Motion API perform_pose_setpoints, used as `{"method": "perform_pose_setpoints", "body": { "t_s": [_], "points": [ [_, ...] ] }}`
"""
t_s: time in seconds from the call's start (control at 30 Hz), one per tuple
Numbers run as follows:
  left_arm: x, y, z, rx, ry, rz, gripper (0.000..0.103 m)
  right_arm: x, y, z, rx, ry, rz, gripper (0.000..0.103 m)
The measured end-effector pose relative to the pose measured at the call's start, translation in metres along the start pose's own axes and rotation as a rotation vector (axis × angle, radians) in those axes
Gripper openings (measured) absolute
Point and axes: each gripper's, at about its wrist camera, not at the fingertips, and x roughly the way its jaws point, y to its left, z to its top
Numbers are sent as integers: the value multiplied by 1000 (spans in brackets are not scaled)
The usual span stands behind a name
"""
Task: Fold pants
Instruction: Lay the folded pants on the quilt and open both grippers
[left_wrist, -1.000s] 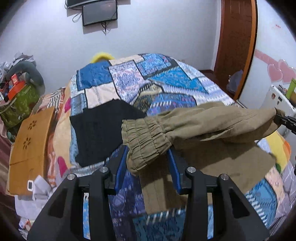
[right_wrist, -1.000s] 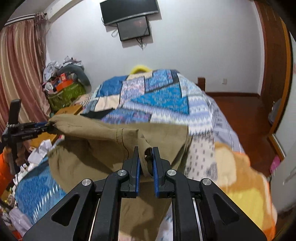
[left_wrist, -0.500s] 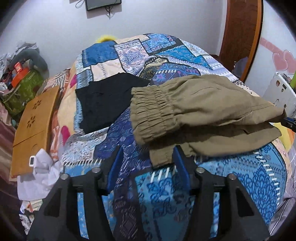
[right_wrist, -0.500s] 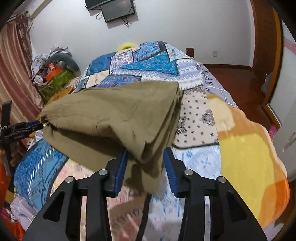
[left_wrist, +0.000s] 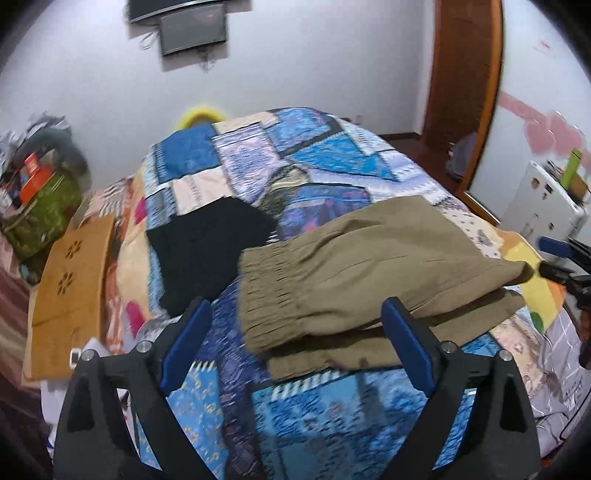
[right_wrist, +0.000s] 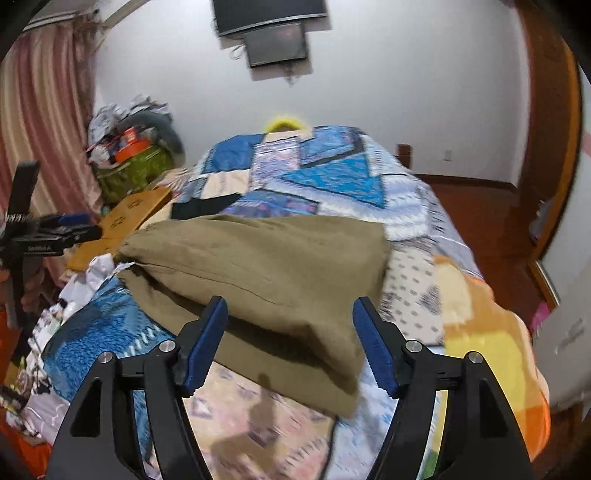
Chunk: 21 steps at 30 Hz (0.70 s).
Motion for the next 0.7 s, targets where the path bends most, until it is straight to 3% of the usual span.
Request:
{"method": "perform_pose_setpoints", "body": {
  "t_s": [0.17, 0.33, 0.53, 0.6, 0.7],
  "points": [
    [17, -35, 8, 109, 45, -39, 95, 31, 28, 5, -127, 63, 33, 68],
    [42, -64, 2, 206, 95, -29, 95, 64, 50, 4, -265, 135, 14, 68],
    [65, -77, -11, 259, 157, -34, 95, 85, 55, 0, -320, 174, 16, 68],
    [69, -79, -13, 275, 165, -36, 95, 89, 54, 2, -314, 176, 27, 62],
    [75, -80, -16, 283, 180, -41, 95, 89, 51, 6, -286, 170, 50, 39]
  ]
}}
